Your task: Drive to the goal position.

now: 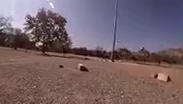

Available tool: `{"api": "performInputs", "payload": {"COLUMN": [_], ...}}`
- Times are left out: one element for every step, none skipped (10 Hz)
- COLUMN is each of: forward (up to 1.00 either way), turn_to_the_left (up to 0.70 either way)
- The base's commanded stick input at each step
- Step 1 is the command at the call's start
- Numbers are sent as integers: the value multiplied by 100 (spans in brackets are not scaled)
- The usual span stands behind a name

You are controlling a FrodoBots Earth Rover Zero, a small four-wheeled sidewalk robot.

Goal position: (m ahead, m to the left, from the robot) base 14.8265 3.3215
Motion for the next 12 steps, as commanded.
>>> {"api": "performInputs", "payload": {"forward": [50, 50, 50, 50, 50, 50, 50, 50, 50, 50, 50, 50], "turn_to_the_left": [0, 0, -22, -44, -50, -50, -37, -13, 0, 0, 0, 0]}}
